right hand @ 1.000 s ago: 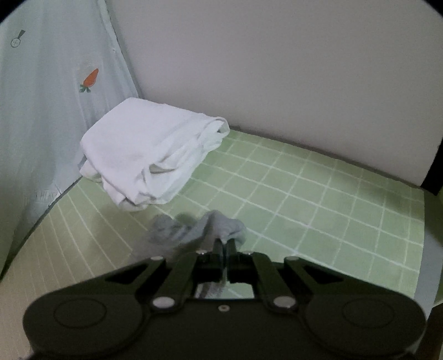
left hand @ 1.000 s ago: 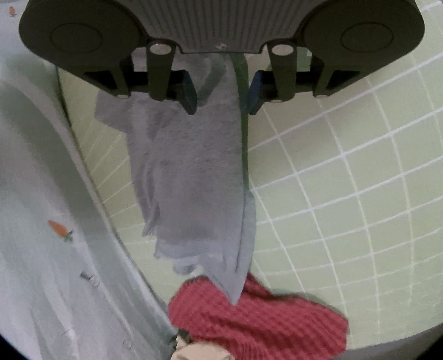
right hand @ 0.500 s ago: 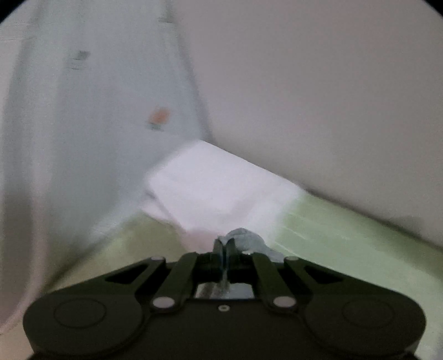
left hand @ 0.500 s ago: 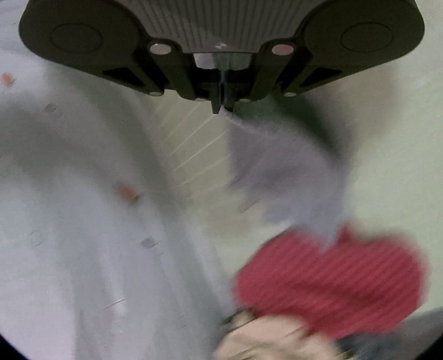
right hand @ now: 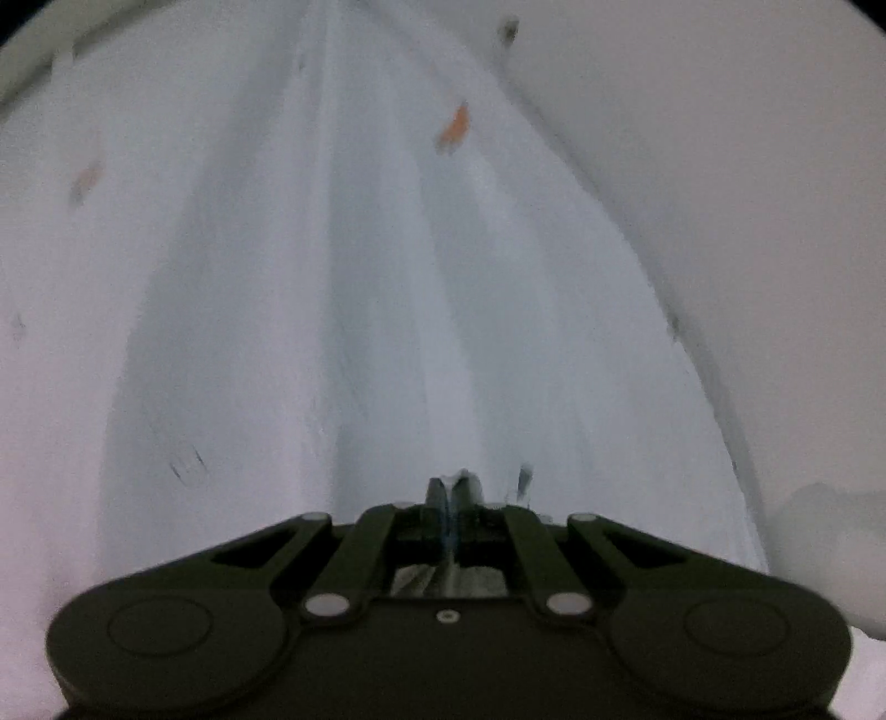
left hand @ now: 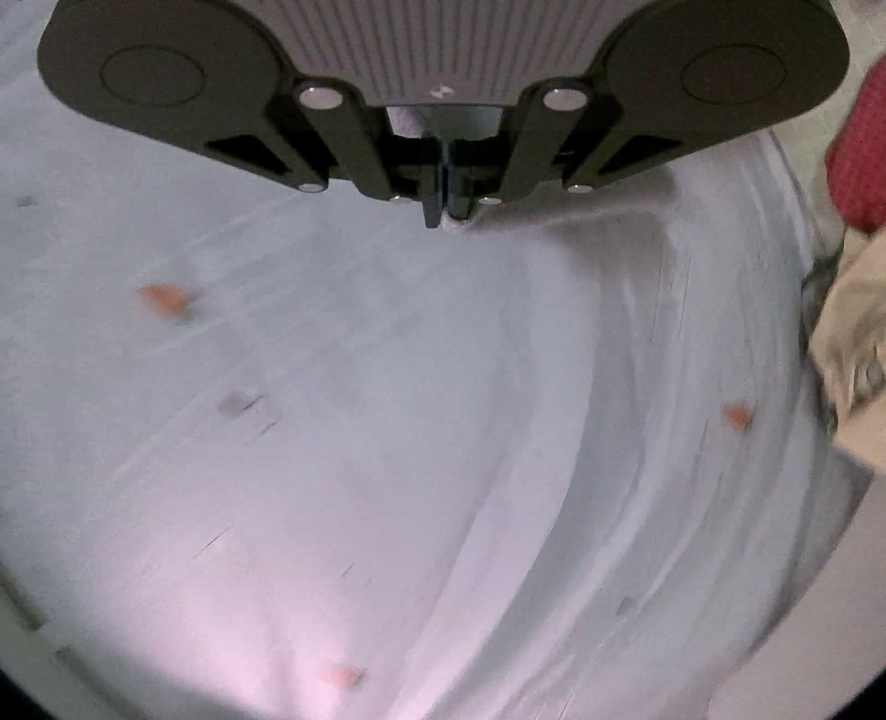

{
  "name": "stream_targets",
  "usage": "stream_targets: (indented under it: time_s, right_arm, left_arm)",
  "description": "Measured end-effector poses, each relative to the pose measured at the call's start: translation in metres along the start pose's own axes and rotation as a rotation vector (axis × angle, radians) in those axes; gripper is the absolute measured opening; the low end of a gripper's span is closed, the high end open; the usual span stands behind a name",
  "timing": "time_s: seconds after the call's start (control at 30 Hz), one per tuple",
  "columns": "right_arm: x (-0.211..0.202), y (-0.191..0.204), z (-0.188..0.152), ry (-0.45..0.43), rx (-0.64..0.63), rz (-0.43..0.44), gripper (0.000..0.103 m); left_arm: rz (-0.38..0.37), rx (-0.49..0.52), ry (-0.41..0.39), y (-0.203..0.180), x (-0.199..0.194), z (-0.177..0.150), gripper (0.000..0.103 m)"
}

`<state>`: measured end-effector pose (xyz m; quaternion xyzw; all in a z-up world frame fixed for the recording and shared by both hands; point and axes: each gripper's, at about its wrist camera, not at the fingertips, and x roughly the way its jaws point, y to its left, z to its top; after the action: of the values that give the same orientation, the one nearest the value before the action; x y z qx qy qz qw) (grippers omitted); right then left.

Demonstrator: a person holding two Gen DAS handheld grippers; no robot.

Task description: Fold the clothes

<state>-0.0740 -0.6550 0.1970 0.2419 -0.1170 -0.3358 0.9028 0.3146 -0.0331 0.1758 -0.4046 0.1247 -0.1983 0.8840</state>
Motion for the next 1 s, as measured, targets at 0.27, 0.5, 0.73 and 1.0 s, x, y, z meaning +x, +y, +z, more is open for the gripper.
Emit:
stream_targets:
  time_s: [0.27, 0.5, 0.73, 1.0]
  right_arm:
    - [-0.138, -0.065, -0.043, 0.109, -0.121, -0.079, 0.002]
    - [-0.219, -0.166, -0.167, 0.520, -0.230, -0.361, 0.002]
    - [-0.252, -0.254, -0.237, 0.796, -0.055, -0.547, 0.004]
    - [-0.257, -0.280, -0.214, 0.746, 0.079, -0.552, 0.046]
  left_arm:
    - [0.219, 0.106, 0.064, 0.052, -0.137, -0.068, 0.001]
    - [0.692, 0.119, 0.374, 0.172, -0.200, -0.195, 0.001]
    - [0.890, 0.013, 0.506, 0.234, -0.234, -0.250, 0.001]
    - [0.862, 0.045, 0.460, 0.212, -0.250, -0.252, 0.006]
